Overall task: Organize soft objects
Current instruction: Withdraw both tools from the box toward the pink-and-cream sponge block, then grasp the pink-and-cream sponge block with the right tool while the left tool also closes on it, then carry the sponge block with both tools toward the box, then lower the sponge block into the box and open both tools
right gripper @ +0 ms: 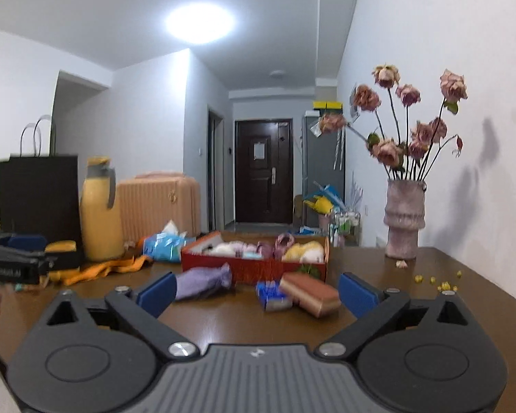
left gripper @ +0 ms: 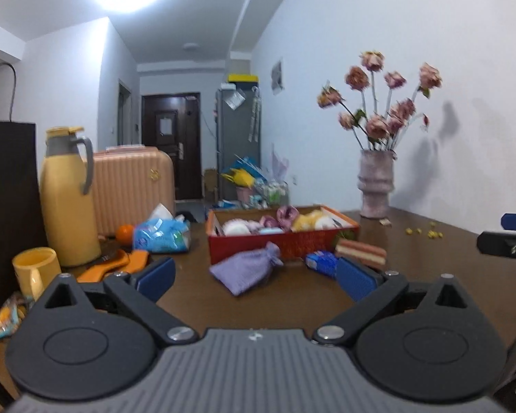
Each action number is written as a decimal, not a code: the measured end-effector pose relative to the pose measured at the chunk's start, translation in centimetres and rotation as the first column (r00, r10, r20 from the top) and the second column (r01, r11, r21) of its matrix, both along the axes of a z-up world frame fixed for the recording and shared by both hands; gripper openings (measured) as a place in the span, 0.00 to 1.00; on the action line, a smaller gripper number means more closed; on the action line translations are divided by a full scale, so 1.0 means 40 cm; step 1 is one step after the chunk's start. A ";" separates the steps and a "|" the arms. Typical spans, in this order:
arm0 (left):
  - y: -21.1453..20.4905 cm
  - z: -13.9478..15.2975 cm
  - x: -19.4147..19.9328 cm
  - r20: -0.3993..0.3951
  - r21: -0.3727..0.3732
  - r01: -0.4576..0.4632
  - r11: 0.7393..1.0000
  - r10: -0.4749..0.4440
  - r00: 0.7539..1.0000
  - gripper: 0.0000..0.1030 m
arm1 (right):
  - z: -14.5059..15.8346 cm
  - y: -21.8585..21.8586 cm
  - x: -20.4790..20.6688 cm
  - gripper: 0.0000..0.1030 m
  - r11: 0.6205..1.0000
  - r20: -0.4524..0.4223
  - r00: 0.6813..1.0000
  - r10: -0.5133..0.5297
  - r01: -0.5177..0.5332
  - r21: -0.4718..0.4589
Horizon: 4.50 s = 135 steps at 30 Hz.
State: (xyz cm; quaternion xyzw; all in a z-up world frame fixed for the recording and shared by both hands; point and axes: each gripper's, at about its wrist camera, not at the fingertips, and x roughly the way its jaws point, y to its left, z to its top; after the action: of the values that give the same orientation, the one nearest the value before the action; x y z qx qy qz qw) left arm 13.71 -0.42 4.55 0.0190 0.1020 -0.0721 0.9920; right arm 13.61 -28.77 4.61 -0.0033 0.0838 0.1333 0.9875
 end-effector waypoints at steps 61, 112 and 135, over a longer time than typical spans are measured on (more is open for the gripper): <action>-0.322 -0.060 0.694 -0.279 -0.162 0.287 0.944 -0.323 0.905 0.23 | -0.155 -0.172 0.649 0.27 0.865 -0.391 0.920 0.042 0.162 0.475; -0.198 -0.103 1.120 -0.401 -0.261 0.064 0.963 -0.168 0.900 0.23 | -0.063 0.028 1.140 0.27 0.984 -0.434 0.901 0.026 0.053 0.171; -0.105 0.001 1.071 -0.333 -0.023 0.008 1.000 -0.015 0.943 0.59 | 0.006 0.051 1.159 0.59 0.998 -0.411 0.911 -0.039 0.056 0.031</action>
State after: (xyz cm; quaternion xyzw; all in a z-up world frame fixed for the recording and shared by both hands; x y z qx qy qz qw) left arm 56.57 -4.63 4.59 -0.0034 0.2675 -0.0813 0.9601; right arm 59.96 -26.73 4.87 0.0473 0.2864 0.1087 0.9507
